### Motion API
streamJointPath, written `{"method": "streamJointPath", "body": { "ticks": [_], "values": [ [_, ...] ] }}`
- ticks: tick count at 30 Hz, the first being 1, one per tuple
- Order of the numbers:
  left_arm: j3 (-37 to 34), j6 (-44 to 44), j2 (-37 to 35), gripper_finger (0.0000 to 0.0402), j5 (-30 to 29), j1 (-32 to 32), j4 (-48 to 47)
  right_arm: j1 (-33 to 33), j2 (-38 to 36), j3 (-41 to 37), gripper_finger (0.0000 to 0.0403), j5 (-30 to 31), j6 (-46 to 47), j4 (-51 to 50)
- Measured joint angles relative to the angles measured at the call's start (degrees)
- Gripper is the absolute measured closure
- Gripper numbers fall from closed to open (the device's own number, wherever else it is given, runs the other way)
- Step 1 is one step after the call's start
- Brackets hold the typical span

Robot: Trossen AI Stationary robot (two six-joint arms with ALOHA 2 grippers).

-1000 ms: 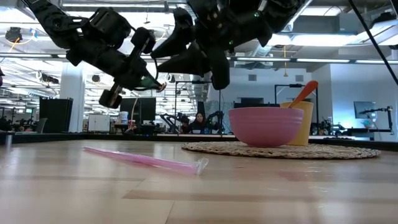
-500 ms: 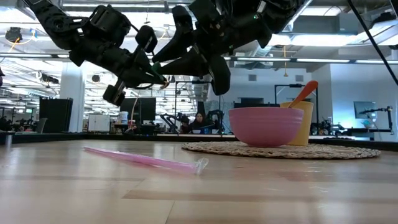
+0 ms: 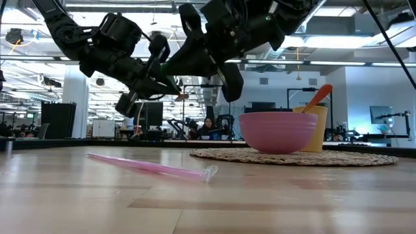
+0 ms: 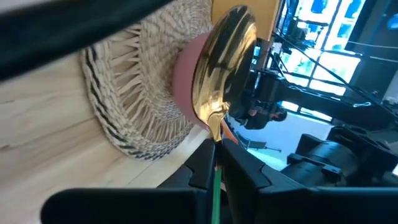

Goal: Pick & Place Utensil
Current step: Put the green spoon into the pink bowl

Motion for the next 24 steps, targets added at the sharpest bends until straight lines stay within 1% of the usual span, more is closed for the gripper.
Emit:
{"method": "streamJointPath", "body": {
  "ticks": [2, 6, 10, 16, 21, 24],
  "values": [
    [0.00, 0.16, -0.02, 0.0372, -0.02, 0.00, 0.45, 0.00, 0.00, -0.02, 0.0395, 0.01, 0.12, -0.74],
    [0.00, 1.03, -0.07, 0.0372, -0.01, 0.00, 1.27, 0.00, 0.00, -0.02, 0.0389, 0.11, 2.66, -0.34],
    [0.00, 2.02, -0.07, 0.0371, 0.07, 0.00, 1.42, 0.00, -0.09, 0.00, 0.0398, 0.42, 3.76, -0.05],
    [0.00, 2.25, -0.15, 0.0371, 0.83, 0.04, 2.25, 0.00, -0.07, 0.00, 0.0399, 8.79, 4.58, 0.94],
    [0.00, 6.26, -0.17, 0.0371, 1.10, 0.04, 2.27, -0.59, -0.04, -0.02, 0.0398, 10.56, 5.74, 1.31],
    [0.02, 6.75, -0.17, 0.0371, 0.96, 0.07, 2.57, -0.58, -0.02, -0.02, 0.0400, 13.23, 6.66, 1.42]
  ]
}}
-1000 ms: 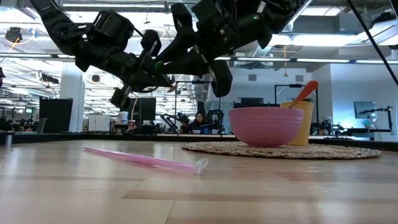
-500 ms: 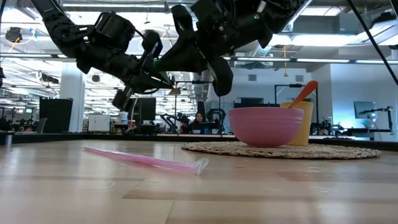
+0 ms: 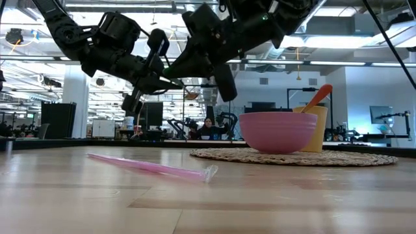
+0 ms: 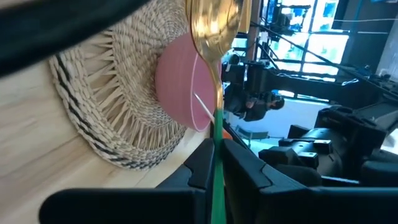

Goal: Pick & Place Utensil
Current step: Put the green spoon into the pink bowl

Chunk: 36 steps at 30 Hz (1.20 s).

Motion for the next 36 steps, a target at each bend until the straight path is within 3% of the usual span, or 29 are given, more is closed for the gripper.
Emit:
{"method": "streamJointPath", "body": {
  "ticks": [10, 15, 23, 30, 36],
  "values": [
    [-0.02, 6.06, -0.97, 0.0371, 1.27, 2.41, 1.84, -0.05, -1.60, 0.07, 0.0401, 5.90, 6.04, -1.11],
    [-0.02, 10.66, -2.99, 0.0371, 0.83, 3.48, 2.07, -0.07, -1.57, 0.07, 0.0400, 12.65, 8.25, -2.20],
    [-0.02, 17.23, -6.75, 0.0371, 0.63, 3.54, 2.26, 0.20, -1.55, 0.00, 0.0401, 13.46, 13.96, -5.17],
    [-0.02, 27.19, -9.54, 0.0371, 0.57, 3.57, 2.24, 3.43, -3.07, -0.17, 0.0400, 26.74, 15.79, -4.96],
    [-0.04, 29.96, -11.76, 0.0371, 0.48, 3.58, 2.34, 6.11, -9.55, -0.06, 0.0399, 29.04, 27.60, -8.32]
  ]
}}
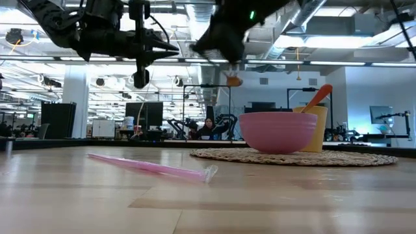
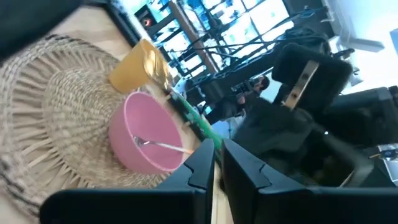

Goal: Pick & Place Utensil
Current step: Put the green spoon into the pink bowl

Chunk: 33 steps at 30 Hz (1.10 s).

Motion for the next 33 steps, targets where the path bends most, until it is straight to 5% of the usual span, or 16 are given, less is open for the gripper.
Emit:
{"method": "streamJointPath", "body": {
  "ticks": [12, 20, 26, 33],
  "values": [
    [0.00, 0.71, -1.42, 0.0371, 0.02, 0.00, 0.23, 3.02, -11.65, 0.17, 0.0399, 2.94, 39.60, -18.61],
    [0.00, 4.23, -1.40, 0.0371, 0.01, 0.00, 0.57, 5.46, -5.76, -0.01, 0.0400, 6.94, 48.74, -21.67],
    [0.00, 4.24, -1.40, 0.0371, 0.00, 0.00, 0.86, 5.50, 0.82, -0.03, 0.0400, 17.53, 51.98, -21.44],
    [0.00, 4.24, -1.40, 0.0371, 0.00, 0.00, 1.21, 4.51, 4.70, 0.04, 0.0395, 17.86, 53.79, -21.14]
  ]
}}
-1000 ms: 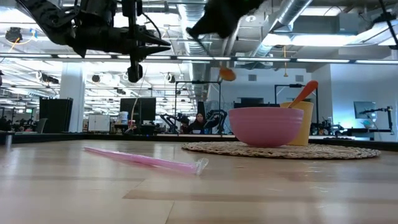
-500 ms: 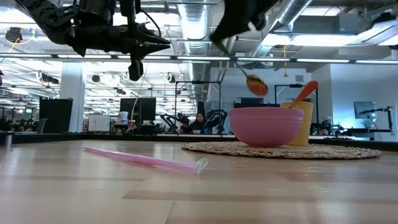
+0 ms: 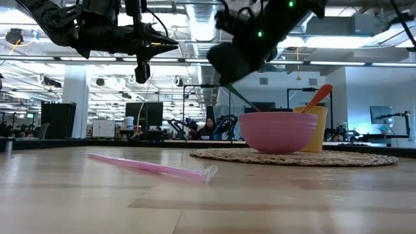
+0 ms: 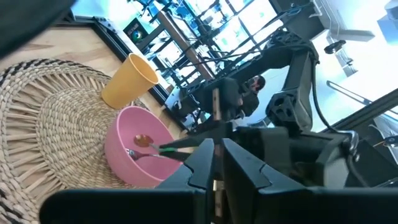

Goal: Pick & Place Utensil
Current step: Put the green spoon into the pink bowl, then put the pink straw into the yellow cup

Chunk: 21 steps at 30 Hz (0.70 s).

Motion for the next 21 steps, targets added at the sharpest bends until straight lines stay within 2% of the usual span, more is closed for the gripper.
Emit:
{"method": "streamJointPath", "body": {
  "ticks": [4, 10, 17, 21],
  "values": [
    [0.00, 0.00, 0.00, 0.0371, 0.00, 0.00, 0.02, -0.24, 0.11, 0.03, 0.0393, -0.45, 0.40, 0.17],
    [0.00, 0.00, 0.00, 0.0371, 0.00, 0.00, 0.02, -1.24, -0.04, 0.02, 0.0387, -1.70, 6.23, -0.79],
    [0.00, -0.35, 0.02, 0.0371, 0.00, 0.00, 0.02, -3.85, -0.04, 0.02, 0.0373, -8.71, 13.95, -7.06],
    [0.00, -0.35, 0.02, 0.0371, 0.00, 0.00, 0.02, -4.52, -0.04, 0.02, 0.0371, -9.01, 14.17, -8.22]
  ]
}}
